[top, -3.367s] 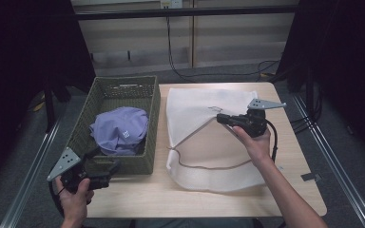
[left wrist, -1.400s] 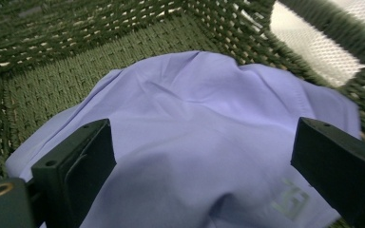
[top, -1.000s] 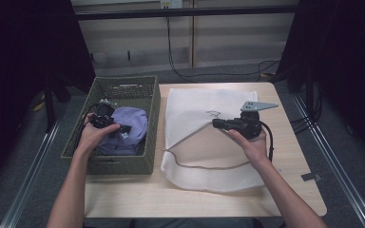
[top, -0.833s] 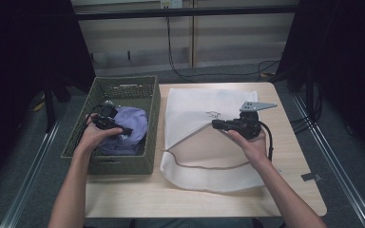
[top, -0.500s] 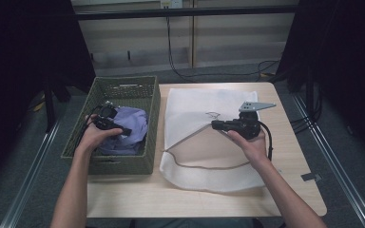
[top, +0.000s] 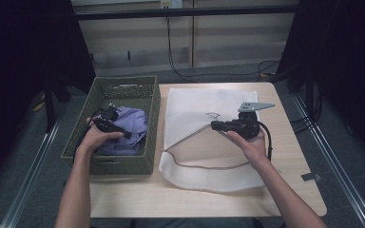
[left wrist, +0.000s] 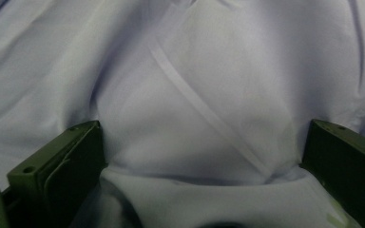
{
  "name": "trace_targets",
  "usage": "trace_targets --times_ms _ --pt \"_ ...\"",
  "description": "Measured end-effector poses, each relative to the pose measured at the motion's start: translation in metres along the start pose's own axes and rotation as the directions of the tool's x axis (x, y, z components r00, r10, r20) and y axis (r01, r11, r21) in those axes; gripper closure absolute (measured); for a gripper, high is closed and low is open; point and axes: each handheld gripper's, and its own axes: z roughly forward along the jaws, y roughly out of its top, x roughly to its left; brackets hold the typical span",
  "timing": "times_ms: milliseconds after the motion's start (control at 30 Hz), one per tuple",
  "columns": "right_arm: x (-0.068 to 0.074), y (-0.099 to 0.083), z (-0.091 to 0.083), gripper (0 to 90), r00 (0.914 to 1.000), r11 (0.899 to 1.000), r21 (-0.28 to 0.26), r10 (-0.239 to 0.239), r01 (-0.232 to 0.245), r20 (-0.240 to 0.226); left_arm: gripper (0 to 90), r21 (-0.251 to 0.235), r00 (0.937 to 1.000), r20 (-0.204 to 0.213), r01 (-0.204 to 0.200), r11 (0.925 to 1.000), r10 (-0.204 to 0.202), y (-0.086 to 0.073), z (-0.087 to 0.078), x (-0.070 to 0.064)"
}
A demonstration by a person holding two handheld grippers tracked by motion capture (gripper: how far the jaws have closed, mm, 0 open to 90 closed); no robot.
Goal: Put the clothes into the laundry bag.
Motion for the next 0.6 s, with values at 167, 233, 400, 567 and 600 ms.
trace_targets --times_ms 167,233,400,567,600 --pt "0.0 0.0 0.0 90.0 1.0 1.0 0.001 -0.003 0.003 0.001 0.0 0.002 0.9998 -0.019 0.007 1.0 -0.007 -0.002 0.005 0.0" --pt "0.0 0.0 0.0 90.0 1.0 1.0 0.003 -0.004 0.004 0.0 0.0 0.001 0.9992 -0.035 0.018 0.9998 -0.018 -0.003 0.009 -0.001" --pt "0.0 0.0 0.0 90.0 1.0 1.0 0.003 -0.003 0.003 -0.002 0.0 0.018 0.9972 -0.074 -0.01 0.9998 0.011 -0.003 0.014 -0.005" --pt "0.0 0.0 0.001 90.0 1.0 1.0 0.005 -0.006 0.006 -0.003 0.0 0.033 0.9972 -0.073 -0.009 0.9994 0.011 -0.002 0.013 -0.007" --pt "0.0 0.0 0.001 89.9 1.0 1.0 0.005 -0.007 0.007 -0.002 0.0 0.042 0.9973 -0.071 -0.013 0.999 0.016 -0.002 0.014 -0.008"
